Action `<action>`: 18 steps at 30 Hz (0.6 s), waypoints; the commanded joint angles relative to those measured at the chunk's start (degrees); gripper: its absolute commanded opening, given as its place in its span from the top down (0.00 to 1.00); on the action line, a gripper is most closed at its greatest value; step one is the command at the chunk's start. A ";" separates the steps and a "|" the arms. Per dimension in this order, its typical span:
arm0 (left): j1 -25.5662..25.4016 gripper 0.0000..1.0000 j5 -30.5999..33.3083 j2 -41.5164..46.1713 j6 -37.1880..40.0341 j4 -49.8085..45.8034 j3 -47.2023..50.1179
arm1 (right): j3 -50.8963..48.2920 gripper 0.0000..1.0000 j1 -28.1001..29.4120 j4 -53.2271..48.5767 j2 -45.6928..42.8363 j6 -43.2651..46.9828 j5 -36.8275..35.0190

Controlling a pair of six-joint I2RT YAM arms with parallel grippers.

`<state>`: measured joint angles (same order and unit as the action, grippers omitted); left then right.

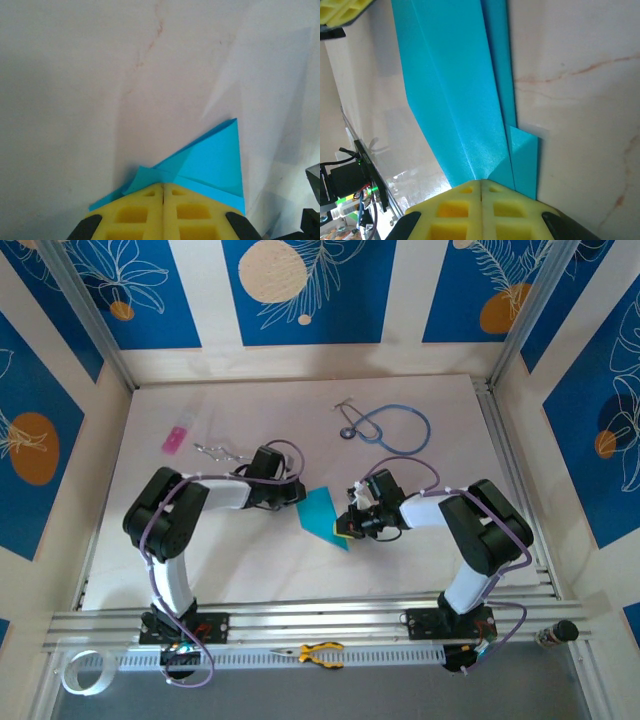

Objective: Fold a paper plane with a square sheet of paper (pick it up from the middle)
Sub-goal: Fourth fold the wing at the center of the table.

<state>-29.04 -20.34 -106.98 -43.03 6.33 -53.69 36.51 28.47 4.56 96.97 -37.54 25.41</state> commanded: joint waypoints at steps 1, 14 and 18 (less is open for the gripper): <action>3.08 0.93 6.89 -1.30 2.80 -5.20 -2.32 | -1.73 0.99 -0.83 -10.62 2.14 1.83 -3.82; 2.67 0.90 3.46 6.44 4.52 -6.95 -4.06 | -1.40 0.99 -1.22 -10.84 2.02 2.05 -3.44; -0.67 0.89 -2.48 7.28 4.18 -4.24 -3.62 | -1.26 0.99 -1.20 -9.97 2.15 1.25 -2.94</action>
<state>-27.11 -17.30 -101.60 -39.27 0.14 -57.28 36.93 27.62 2.31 96.97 -36.49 26.41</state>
